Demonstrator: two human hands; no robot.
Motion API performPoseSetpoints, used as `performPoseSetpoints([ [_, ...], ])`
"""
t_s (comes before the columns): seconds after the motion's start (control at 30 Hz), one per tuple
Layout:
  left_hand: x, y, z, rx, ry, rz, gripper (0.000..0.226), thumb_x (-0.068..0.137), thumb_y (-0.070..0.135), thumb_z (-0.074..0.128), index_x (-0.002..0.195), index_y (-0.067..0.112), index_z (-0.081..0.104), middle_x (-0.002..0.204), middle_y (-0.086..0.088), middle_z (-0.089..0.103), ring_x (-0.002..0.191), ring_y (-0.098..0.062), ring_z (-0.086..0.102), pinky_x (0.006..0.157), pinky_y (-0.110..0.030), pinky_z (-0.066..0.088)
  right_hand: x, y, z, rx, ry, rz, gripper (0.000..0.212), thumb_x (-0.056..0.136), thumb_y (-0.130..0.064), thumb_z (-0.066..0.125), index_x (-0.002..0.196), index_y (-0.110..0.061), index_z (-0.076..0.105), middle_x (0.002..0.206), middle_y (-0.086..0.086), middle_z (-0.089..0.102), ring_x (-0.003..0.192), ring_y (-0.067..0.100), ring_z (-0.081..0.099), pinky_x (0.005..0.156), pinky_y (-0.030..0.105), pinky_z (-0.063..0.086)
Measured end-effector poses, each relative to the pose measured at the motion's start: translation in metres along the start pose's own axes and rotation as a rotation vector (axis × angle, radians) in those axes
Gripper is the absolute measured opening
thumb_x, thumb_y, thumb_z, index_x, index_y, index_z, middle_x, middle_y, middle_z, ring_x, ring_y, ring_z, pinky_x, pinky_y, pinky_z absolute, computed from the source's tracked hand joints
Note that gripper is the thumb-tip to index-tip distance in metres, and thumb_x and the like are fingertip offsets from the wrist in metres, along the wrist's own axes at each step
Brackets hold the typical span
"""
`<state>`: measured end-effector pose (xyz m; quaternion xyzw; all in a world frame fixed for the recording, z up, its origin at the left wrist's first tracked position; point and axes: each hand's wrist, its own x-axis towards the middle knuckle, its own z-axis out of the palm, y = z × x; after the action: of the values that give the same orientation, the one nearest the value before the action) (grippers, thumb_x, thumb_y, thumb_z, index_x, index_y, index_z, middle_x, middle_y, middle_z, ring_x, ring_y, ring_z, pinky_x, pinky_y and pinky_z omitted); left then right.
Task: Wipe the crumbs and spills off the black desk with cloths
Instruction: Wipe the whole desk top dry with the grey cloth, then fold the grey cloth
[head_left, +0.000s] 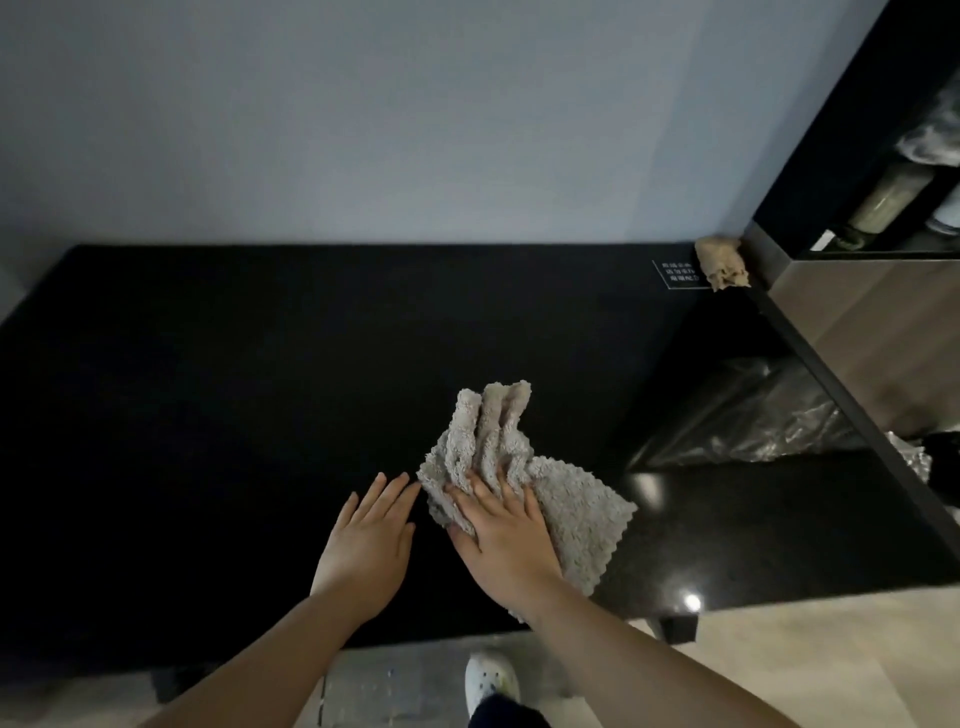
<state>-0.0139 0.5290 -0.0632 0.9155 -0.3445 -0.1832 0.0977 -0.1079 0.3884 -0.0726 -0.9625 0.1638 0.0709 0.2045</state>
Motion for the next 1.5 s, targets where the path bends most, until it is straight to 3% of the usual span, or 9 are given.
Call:
performPoseSetpoints([
  [0.17,-0.063,-0.025,0.003,-0.496,0.109,-0.086,0.045,0.101,0.018,0.027,0.144,0.030,0.028,0.138,0.020,0.039,0.135,-0.007,0.030,0.116,-0.024,0.010,-0.041,-0.056,0.036,0.044,0.023,-0.132,0.076,0.078,-0.057,-0.003,0.148,-0.034,0.015,0.157,-0.014,0.001,0.140,0.006,-0.018,0.105,0.030,-0.025],
  [0.3,-0.099,-0.036,0.005,-0.618,0.095,-0.150,0.039,0.101,0.029,0.028,0.138,0.032,0.038,0.125,0.012,0.056,0.121,-0.011,0.049,0.107,-0.037,0.037,-0.073,-0.085,0.051,0.146,-0.041,-0.183,0.051,0.098,-0.046,0.025,0.147,-0.032,0.023,0.156,-0.012,0.014,0.143,0.006,-0.004,0.112,0.028,-0.017],
  [0.5,-0.127,-0.018,0.000,-0.700,0.190,-0.240,0.033,0.100,0.032,0.036,0.128,0.024,0.050,0.086,0.013,0.058,0.072,-0.002,0.053,0.061,-0.018,0.041,-0.117,-0.094,0.033,0.558,-0.034,-0.115,0.026,0.086,-0.031,0.057,0.109,-0.024,0.067,0.108,-0.005,0.066,0.102,0.008,0.058,0.096,0.034,0.044],
  [0.73,-0.107,0.044,-0.027,-1.352,-0.076,-0.399,0.043,0.089,0.038,0.057,0.126,0.019,0.051,0.106,-0.010,0.064,0.091,-0.025,0.064,0.071,-0.039,0.054,-0.138,-0.074,-0.028,0.951,0.204,0.027,0.008,0.095,-0.032,0.049,0.101,-0.037,0.047,0.103,-0.008,0.060,0.096,0.003,0.059,0.087,0.029,0.051],
  [0.83,-0.098,0.084,-0.040,-1.442,-0.127,-0.307,0.045,0.088,0.016,0.059,0.132,0.017,0.047,0.112,-0.016,0.064,0.096,-0.032,0.066,0.081,-0.050,0.055,-0.143,-0.047,-0.057,1.136,0.341,0.097,0.014,0.094,-0.019,0.050,0.102,-0.031,0.049,0.107,-0.006,0.059,0.099,0.007,0.059,0.086,0.029,0.051],
  [1.1,-0.074,0.198,-0.056,-1.154,0.044,-0.127,0.051,0.091,0.008,0.055,0.134,0.032,0.041,0.120,-0.007,0.053,0.101,-0.024,0.059,0.088,-0.046,0.053,-0.189,0.089,-0.120,0.634,0.306,0.062,0.046,0.081,-0.034,0.069,0.122,-0.030,0.049,0.115,-0.015,0.050,0.103,0.000,0.051,0.079,0.013,0.044],
  [1.23,-0.066,0.257,-0.050,-0.852,0.116,0.057,0.054,0.095,0.018,0.051,0.138,0.041,0.029,0.127,-0.001,0.041,0.089,-0.009,0.054,0.070,-0.024,0.050,-0.202,0.157,-0.151,0.037,0.197,-0.006,0.013,0.087,-0.038,0.058,0.089,-0.025,0.058,0.079,-0.008,0.056,0.089,0.014,0.054,0.079,0.029,0.040],
  [1.37,-0.059,0.305,-0.038,-0.297,0.065,0.309,0.051,0.080,0.051,0.064,0.126,0.045,0.045,0.130,0.016,0.020,0.097,-0.001,0.047,0.081,-0.018,0.043,-0.210,0.213,-0.180,0.319,0.294,0.073,0.020,0.088,-0.034,0.056,0.076,-0.018,0.055,0.071,-0.001,0.057,0.073,0.013,0.053,0.072,0.032,0.043],
  [1.5,-0.043,0.334,-0.025,0.083,0.056,0.235,0.044,0.087,0.049,0.054,0.128,0.032,0.051,0.140,0.014,0.028,0.119,-0.011,0.042,0.094,-0.027,0.043,-0.211,0.252,-0.205,0.379,0.292,0.100,0.017,0.088,-0.033,0.060,0.081,-0.018,0.054,0.069,-0.002,0.056,0.064,0.010,0.051,0.061,0.029,0.041],
])
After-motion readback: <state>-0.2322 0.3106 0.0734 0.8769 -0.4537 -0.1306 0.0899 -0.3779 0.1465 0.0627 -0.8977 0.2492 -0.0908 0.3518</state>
